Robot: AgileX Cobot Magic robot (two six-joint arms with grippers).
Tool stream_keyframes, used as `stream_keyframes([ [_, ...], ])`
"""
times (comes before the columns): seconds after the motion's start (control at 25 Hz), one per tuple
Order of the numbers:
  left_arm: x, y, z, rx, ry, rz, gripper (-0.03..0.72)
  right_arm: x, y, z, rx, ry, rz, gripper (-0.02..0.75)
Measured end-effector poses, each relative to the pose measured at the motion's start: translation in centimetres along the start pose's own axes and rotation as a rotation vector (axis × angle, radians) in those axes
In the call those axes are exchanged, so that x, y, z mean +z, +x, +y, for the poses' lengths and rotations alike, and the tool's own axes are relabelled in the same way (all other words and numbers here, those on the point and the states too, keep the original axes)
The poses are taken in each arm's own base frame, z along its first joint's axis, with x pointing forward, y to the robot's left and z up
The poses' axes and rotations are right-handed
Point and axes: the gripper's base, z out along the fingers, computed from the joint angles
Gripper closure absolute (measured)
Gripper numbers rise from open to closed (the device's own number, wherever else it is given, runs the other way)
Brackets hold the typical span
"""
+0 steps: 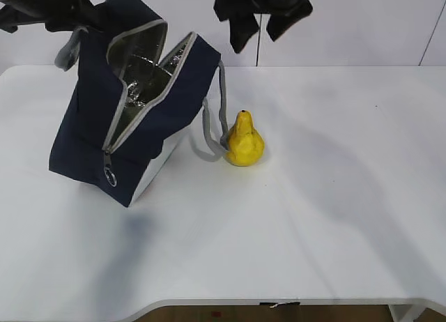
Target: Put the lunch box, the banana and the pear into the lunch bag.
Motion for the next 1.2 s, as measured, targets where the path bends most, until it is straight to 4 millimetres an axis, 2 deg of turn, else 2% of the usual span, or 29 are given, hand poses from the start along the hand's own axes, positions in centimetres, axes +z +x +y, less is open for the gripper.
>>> stream_keyframes([
  [0.2, 0.0, 0.0, 0.0, 0.004, -0.003, 0.001, 0.692, 1.4, 2.8, 0.0, -0.008, 0.015, 0.133, 0.211],
  [0.36, 0.0, 0.0, 0.0, 0.007, -0.005, 0.003, 0.692, 2.4, 3.8, 0.1, -0.021, 0.012, 0.185, 0.226],
  [0.52, 0.0, 0.0, 0.1, 0.008, -0.006, 0.005, 0.692, 2.7, 3.9, 0.2, -0.05, -0.001, 0.187, 0.227],
  [0.84, 0.1, 0.0, 0.3, 0.053, -0.033, 0.003, 0.692, 6.1, 4.6, 0.9, -0.092, -0.067, 0.249, 0.227],
  [1.2, 0.9, 0.2, 0.8, 0.088, -0.065, 0.017, 0.692, 8.4, 4.5, 1.0, -0.113, -0.067, 0.215, 0.23],
])
